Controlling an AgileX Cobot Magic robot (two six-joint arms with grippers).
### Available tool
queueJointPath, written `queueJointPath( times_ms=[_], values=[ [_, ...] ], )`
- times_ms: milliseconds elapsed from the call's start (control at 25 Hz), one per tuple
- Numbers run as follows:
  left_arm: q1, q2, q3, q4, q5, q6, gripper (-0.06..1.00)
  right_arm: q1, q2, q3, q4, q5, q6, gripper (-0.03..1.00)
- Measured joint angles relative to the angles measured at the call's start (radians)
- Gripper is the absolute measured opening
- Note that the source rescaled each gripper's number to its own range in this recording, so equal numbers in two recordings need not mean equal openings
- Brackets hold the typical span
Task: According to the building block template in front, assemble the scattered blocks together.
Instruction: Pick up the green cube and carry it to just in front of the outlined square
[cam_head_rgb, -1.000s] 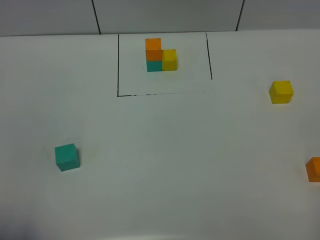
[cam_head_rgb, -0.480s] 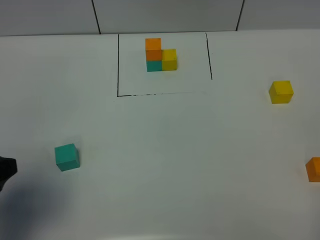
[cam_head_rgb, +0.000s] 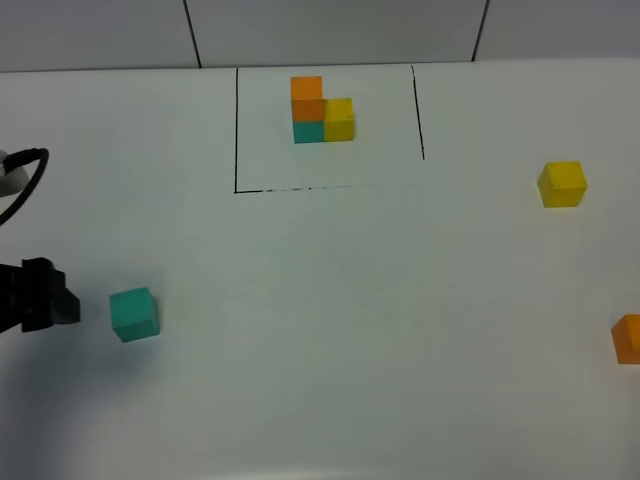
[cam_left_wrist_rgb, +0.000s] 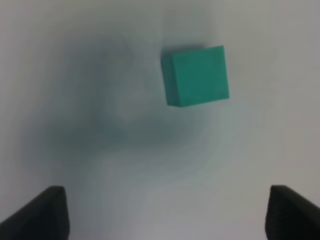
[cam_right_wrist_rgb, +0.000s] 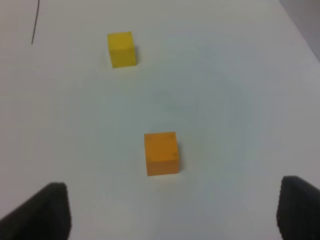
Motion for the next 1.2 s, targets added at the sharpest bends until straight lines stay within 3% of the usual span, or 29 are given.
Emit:
queueJointPath(
  times_ms=[240,400,600,880,1200],
  values=[
    [-0.118,0.124,0.000,0.018,-0.041,-0.125,0.82,0.000,0.000,0.000,0.001,0.000,0.000,0.69],
    [-0.183,0.212,0.000,0.117,-0.084,-0.279,0.82,0.000,0.000,0.000,0.005,0.000,0.000,0.69],
    [-0.198,0.288,0.000,0.220,-0.140,-0.444,0.82,0.000,0.000,0.000,0.005,0.000,0.000,0.69],
    [-0.200,0.352,-0.053,0.215,-0.171,-0.453,0.82,0.000,0.000,0.000,0.005,0.000,0.000,0.69],
    [-0.261,0.440,-0.129,0.213,-0.180,-0.440,0.82,0.000,0.000,0.000,0.006,0.000,0.000,0.69]
  ],
)
